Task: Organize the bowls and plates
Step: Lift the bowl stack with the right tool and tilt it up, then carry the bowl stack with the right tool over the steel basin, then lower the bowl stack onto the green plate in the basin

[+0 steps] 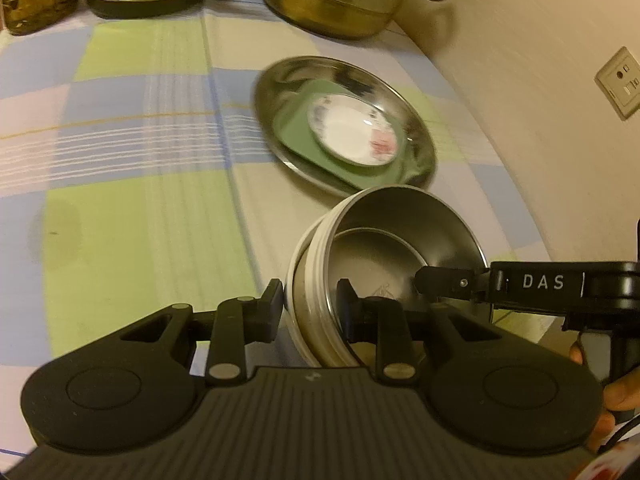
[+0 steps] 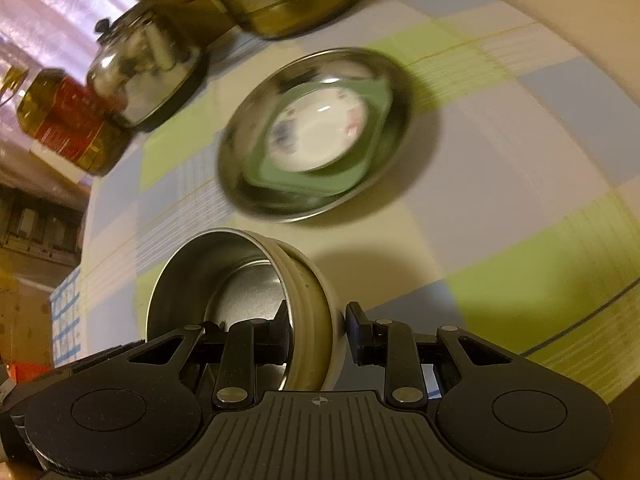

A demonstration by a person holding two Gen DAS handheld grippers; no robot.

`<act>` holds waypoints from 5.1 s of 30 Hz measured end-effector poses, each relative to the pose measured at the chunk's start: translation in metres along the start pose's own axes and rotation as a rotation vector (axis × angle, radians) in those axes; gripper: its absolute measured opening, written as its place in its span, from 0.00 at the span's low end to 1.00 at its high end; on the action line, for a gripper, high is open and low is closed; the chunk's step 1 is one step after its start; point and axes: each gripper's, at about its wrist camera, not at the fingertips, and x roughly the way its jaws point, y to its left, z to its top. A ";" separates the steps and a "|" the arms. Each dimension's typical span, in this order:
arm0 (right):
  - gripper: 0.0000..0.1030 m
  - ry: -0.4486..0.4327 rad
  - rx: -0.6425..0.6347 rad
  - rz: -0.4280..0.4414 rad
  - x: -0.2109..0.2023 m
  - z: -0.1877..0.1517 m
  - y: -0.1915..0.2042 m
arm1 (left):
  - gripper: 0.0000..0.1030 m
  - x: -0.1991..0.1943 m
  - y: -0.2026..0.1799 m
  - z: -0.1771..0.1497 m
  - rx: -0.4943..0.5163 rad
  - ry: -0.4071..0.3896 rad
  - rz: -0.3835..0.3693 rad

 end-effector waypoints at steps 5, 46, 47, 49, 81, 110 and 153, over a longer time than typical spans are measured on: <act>0.27 0.009 -0.016 -0.013 -0.005 0.014 -0.023 | 0.24 0.016 -0.021 -0.001 -0.032 0.015 0.004; 0.27 0.111 -0.117 0.129 0.004 0.027 -0.056 | 0.21 0.009 -0.047 -0.015 -0.137 -0.051 0.158; 0.27 0.111 -0.109 0.127 0.004 0.027 -0.055 | 0.21 0.009 -0.047 -0.014 -0.131 -0.049 0.156; 0.27 0.109 -0.098 0.122 0.004 0.027 -0.055 | 0.21 0.010 -0.046 -0.012 -0.123 -0.045 0.151; 0.27 0.045 -0.078 0.088 -0.042 0.041 -0.048 | 0.21 -0.012 -0.071 0.017 -0.033 -0.087 0.077; 0.27 0.040 -0.075 0.079 0.008 0.158 -0.015 | 0.22 0.032 -0.033 0.131 -0.078 -0.084 0.062; 0.27 0.101 -0.051 0.091 0.073 0.183 -0.030 | 0.21 0.089 0.000 0.158 -0.175 -0.021 0.065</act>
